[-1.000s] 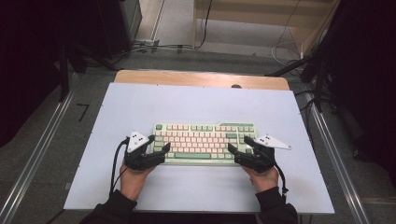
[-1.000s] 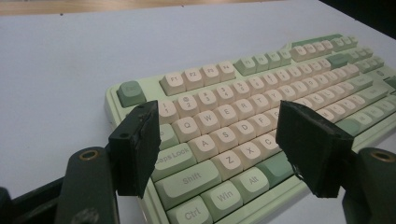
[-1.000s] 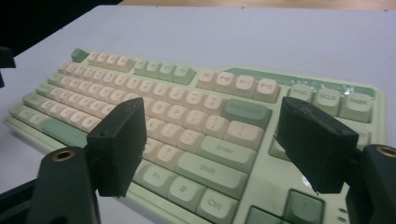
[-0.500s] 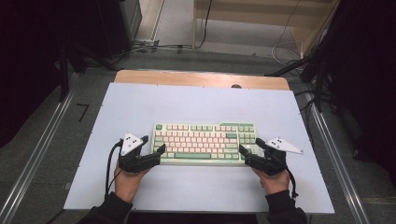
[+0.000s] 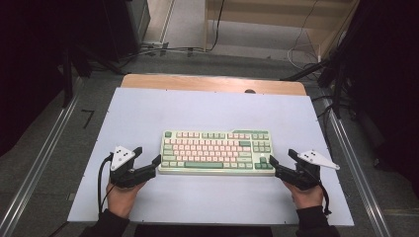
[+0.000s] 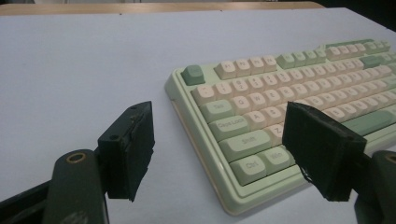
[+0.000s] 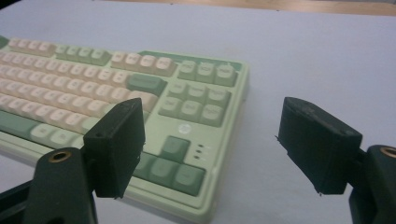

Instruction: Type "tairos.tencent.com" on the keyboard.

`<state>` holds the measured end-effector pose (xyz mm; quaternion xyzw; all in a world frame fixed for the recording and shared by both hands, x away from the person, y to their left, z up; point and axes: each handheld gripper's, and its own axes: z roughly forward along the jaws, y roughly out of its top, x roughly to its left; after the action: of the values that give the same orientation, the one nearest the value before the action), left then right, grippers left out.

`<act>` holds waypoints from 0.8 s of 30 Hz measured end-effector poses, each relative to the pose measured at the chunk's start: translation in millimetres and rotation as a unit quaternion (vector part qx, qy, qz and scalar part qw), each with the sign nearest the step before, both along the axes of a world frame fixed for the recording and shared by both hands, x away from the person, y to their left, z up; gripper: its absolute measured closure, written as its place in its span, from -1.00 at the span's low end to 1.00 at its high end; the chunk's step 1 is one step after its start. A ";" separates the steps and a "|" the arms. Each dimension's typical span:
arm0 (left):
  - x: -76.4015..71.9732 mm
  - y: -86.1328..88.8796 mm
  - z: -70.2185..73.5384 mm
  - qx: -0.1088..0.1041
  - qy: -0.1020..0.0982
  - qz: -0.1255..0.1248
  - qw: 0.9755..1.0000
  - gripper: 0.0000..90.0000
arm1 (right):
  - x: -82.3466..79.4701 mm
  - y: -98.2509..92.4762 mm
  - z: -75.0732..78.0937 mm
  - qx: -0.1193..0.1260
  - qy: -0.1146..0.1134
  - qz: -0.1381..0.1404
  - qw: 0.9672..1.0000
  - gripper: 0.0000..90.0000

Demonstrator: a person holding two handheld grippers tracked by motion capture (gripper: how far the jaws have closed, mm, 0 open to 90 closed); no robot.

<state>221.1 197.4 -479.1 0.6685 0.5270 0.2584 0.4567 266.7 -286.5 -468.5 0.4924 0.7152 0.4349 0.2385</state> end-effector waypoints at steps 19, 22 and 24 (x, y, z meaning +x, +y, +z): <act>-7.7 33.5 -14.4 0.012 0.035 0.057 0.998 -0.44 | -7.8 -58.9 -9.2 -0.021 0.033 -0.078 0.996 -0.54; -7.7 36.3 -14.3 0.000 0.038 0.061 0.997 -0.43 | -8.0 -63.1 -10.3 -0.020 0.036 -0.087 0.995 -0.54; -7.0 37.3 -14.3 -0.002 0.035 0.065 0.997 -0.44 | -8.0 -64.8 -10.9 -0.021 0.038 -0.095 0.994 -0.54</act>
<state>214.1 234.8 -493.4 0.6405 0.5856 0.2633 0.4214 258.6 -351.2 -479.4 0.5694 0.6827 0.3759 0.2617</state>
